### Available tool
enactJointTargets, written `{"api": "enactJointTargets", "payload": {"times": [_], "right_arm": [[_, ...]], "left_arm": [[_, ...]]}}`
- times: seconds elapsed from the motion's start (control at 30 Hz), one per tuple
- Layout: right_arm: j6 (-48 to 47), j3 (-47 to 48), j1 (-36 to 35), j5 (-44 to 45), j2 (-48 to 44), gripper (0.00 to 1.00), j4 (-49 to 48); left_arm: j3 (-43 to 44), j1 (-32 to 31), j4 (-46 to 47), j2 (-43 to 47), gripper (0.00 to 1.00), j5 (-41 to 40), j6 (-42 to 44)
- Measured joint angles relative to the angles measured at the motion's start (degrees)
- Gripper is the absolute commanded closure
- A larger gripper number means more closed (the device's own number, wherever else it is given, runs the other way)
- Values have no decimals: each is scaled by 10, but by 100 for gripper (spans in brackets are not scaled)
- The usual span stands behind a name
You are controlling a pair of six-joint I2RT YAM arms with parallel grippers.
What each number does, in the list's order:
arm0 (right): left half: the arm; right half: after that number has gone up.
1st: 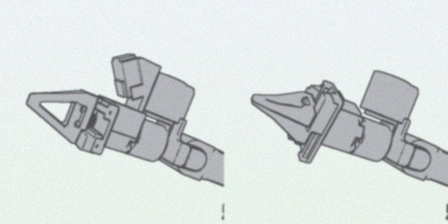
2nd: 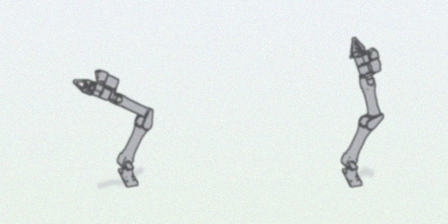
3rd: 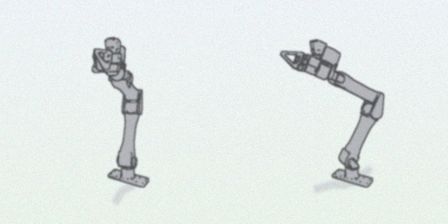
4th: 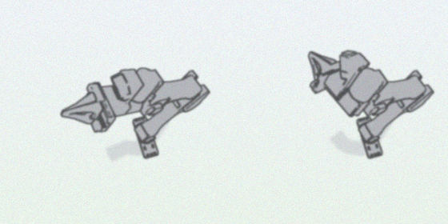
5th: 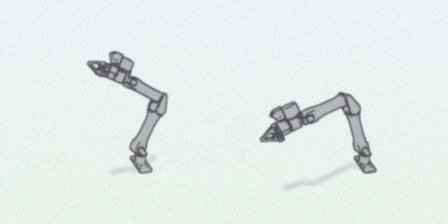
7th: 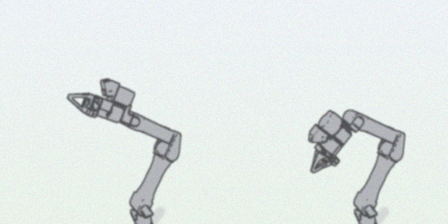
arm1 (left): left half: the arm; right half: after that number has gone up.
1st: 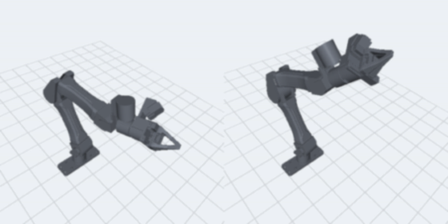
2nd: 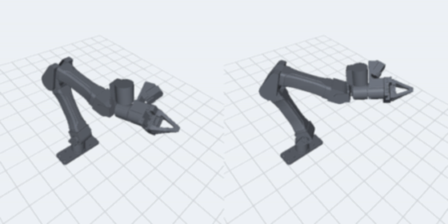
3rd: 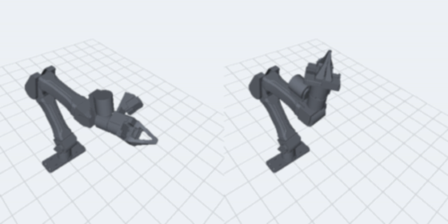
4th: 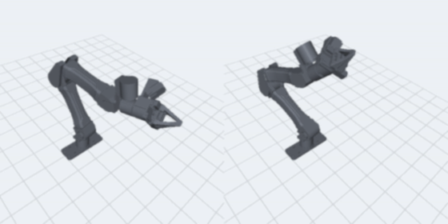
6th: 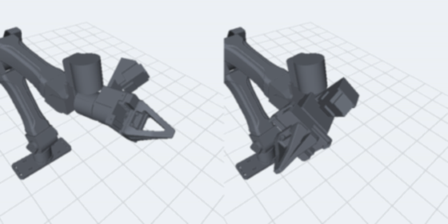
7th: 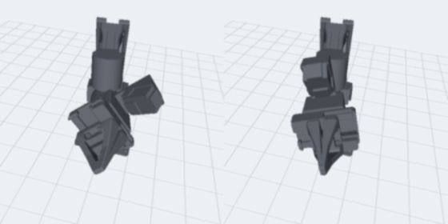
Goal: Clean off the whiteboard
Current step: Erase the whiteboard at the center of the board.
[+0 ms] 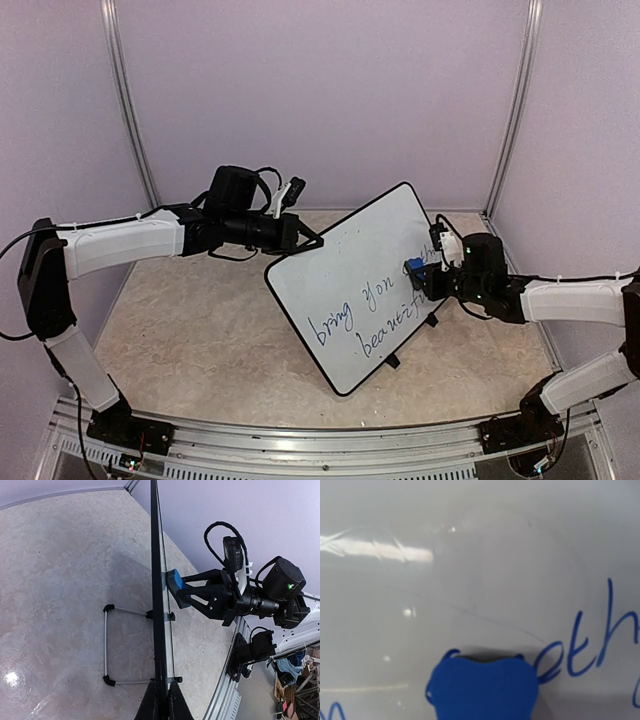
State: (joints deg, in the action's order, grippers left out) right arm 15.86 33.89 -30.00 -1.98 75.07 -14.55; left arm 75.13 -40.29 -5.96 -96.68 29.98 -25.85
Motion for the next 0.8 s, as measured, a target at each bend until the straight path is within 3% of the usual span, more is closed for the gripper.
{"api": "enactJointTargets", "payload": {"times": [0.4, 0.8], "right_arm": [[-7, 111, 7, 57, 75, 74, 45], [-8, 178, 43, 45, 129, 74, 31]], "left_arm": [[0, 0, -6, 0, 100, -12, -13], [0, 0, -8, 0, 100, -18, -21]]}}
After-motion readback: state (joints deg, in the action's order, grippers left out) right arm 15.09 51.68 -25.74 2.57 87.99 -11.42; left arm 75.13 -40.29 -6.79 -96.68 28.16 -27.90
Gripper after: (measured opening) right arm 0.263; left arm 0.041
